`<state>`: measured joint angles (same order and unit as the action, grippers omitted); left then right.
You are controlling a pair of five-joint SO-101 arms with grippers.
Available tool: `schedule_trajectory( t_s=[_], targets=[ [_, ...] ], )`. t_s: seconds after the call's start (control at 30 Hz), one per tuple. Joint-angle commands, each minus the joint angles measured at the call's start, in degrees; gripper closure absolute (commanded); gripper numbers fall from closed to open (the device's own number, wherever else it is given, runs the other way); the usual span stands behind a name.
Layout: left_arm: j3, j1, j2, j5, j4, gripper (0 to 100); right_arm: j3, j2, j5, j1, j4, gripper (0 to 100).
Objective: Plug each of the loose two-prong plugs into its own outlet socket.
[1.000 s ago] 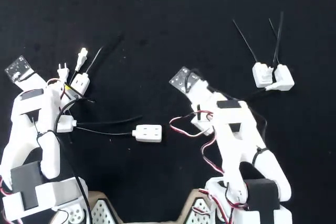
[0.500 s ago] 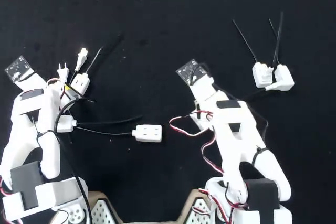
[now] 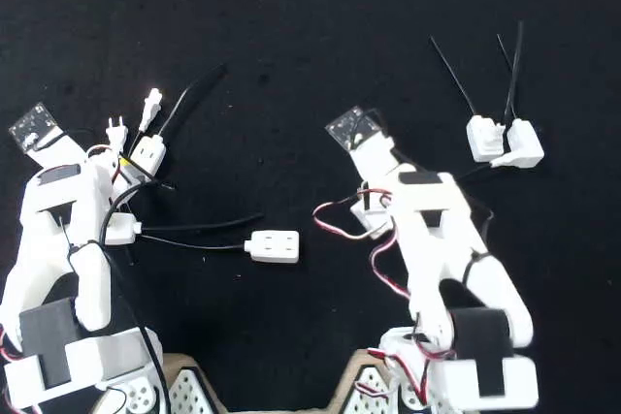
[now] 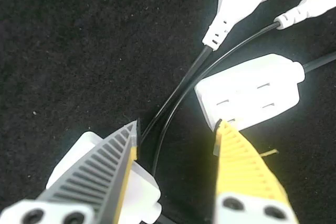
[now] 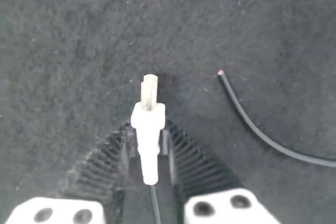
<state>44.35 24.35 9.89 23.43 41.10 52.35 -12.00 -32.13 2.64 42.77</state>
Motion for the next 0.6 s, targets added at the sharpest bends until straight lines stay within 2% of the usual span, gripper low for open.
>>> schedule_trajectory(
  t_s=[0.0,0.1,0.17,0.3,0.37,0.57],
  targets=[
    [1.45,0.48,-0.18,0.18,-0.09,77,-4.7,-12.26,-1.76,-0.79,11.52,98.8],
    [1.1,-0.13,-0.09,0.0,1.58,77,-4.09,-21.93,-4.75,2.2,18.11,98.8],
    [0.48,-1.27,1.93,-0.79,4.57,77,-1.54,-27.74,-4.66,3.43,17.85,98.8],
    [3.47,-5.05,10.73,-4.75,6.59,77,9.27,-35.38,-2.73,3.25,6.51,98.8],
    [6.2,-7.78,16.09,-7.47,6.51,77,13.93,-38.9,0.79,4.13,3.87,98.8],
    [15.78,-10.95,32.62,-11.69,2.11,77,19.56,-45.76,2.11,21.1,0.7,98.8]
  ],
)
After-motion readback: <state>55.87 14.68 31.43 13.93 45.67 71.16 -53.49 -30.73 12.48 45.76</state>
